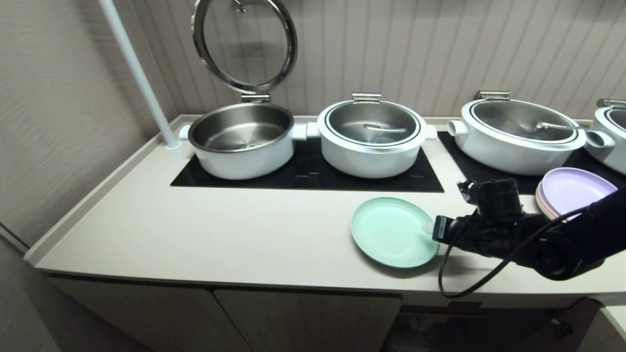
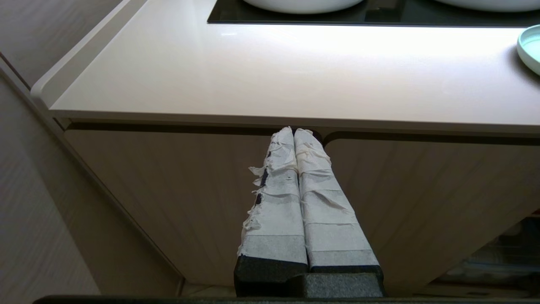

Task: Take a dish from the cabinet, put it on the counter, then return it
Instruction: Place it on the table

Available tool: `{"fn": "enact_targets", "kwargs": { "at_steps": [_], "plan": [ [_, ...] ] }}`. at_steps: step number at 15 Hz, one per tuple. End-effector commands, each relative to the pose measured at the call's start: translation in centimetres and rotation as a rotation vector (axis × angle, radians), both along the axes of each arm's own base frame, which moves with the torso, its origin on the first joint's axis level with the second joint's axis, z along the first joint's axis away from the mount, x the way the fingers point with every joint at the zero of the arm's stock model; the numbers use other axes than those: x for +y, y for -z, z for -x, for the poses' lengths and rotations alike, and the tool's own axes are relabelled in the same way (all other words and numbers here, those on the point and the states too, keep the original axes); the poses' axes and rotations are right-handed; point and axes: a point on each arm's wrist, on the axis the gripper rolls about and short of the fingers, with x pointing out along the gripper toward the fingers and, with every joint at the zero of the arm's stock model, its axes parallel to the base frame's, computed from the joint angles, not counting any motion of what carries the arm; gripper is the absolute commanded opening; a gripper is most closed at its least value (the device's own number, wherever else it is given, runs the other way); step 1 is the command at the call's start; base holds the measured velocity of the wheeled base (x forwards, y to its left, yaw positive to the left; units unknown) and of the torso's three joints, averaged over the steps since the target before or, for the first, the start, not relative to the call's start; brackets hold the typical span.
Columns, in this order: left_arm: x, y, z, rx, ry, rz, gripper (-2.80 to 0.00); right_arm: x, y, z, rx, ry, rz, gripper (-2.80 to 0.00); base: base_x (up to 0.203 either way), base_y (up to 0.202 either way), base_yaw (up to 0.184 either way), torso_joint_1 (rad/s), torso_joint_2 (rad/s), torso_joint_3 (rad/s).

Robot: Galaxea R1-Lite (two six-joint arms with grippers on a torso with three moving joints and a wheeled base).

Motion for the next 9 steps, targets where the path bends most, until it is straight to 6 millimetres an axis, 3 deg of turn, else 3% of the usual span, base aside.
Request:
{"fn": "enact_targets", "kwargs": {
  "at_steps": [1,9],
  "plan": [
    [0.0,0.0,0.0,0.000,-0.001,0.000,-2.80,0.0,-0.3,0.0,-0.012,0.002,-0.005,0.00,0.000,0.000,0.000,0.000,0.00,0.000],
    [0.0,0.0,0.0,0.000,0.000,0.000,-2.80,-0.2,-1.4,1.1,-0.096,0.020,0.096,0.00,0.000,0.000,0.000,0.000,0.00,0.000]
  ]
}}
